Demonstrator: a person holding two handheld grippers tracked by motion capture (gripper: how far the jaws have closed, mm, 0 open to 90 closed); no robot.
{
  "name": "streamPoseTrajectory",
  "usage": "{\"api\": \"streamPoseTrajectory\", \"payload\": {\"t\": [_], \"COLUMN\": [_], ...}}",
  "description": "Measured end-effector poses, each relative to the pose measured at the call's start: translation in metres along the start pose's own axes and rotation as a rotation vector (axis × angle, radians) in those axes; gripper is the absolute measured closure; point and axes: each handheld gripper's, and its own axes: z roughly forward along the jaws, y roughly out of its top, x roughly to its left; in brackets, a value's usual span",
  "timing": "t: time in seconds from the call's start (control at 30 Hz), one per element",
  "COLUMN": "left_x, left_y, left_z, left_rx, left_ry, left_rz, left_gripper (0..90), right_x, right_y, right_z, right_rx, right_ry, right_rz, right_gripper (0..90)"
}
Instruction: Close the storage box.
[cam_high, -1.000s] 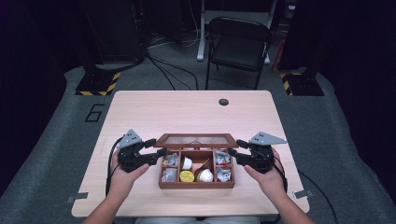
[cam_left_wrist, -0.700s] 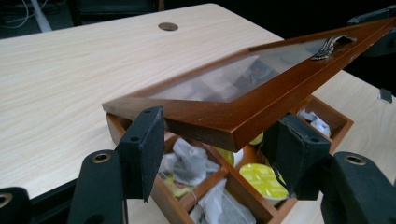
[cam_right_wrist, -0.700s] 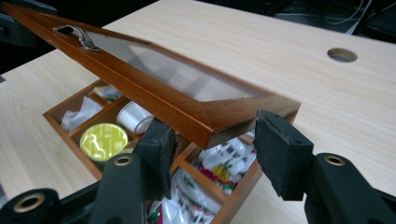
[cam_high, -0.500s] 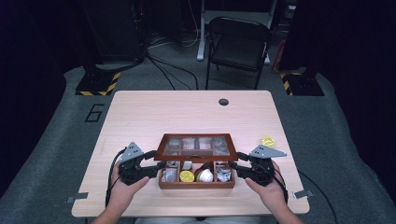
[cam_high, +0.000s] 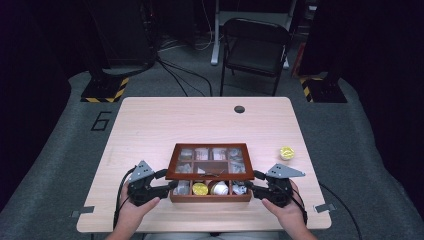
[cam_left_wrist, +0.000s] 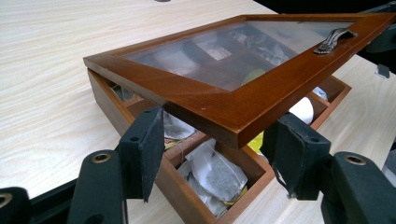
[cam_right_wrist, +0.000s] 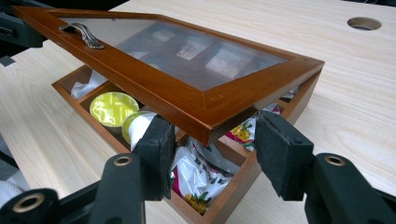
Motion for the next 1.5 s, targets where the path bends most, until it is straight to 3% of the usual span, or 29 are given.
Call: {"api": "streamPoseTrajectory", "payload": {"t": [0.27, 0.4, 0.67, 1.0, 1.2, 1.5], "left_x": [-0.001, -0.002, -0.001, -0.003, -0.003, -0.005], "left_y": [-0.006, -0.010, -0.017, -0.026, -0.028, -0.032], "left_z": [0.002, 0.004, 0.008, 0.013, 0.015, 0.012], "left_rx": [0.008, 0.034, 0.072, 0.136, 0.158, 0.170], "left_ry": [0.001, 0.002, -0.009, -0.007, -0.008, -0.018], "left_rz": [-0.016, 0.011, -0.008, 0.018, 0.031, 0.015], "left_gripper": [39.1, 39.0, 39.1, 39.1, 39.0, 39.1], "right_x": [0.001, 0.002, 0.002, 0.001, 0.002, 0.004], "right_y": [-0.007, -0.011, -0.017, -0.025, -0.028, -0.029], "right_z": [0.004, 0.006, 0.011, 0.014, 0.015, 0.017], "right_rx": [0.006, 0.023, 0.063, 0.145, 0.161, 0.187], "right_ry": [-0.007, -0.013, -0.004, -0.001, 0.007, 0.010], "right_rz": [-0.020, -0.045, -0.033, -0.027, -0.038, -0.051], "right_gripper": [47.3, 46.6, 45.8, 44.8, 44.4, 44.0]}}
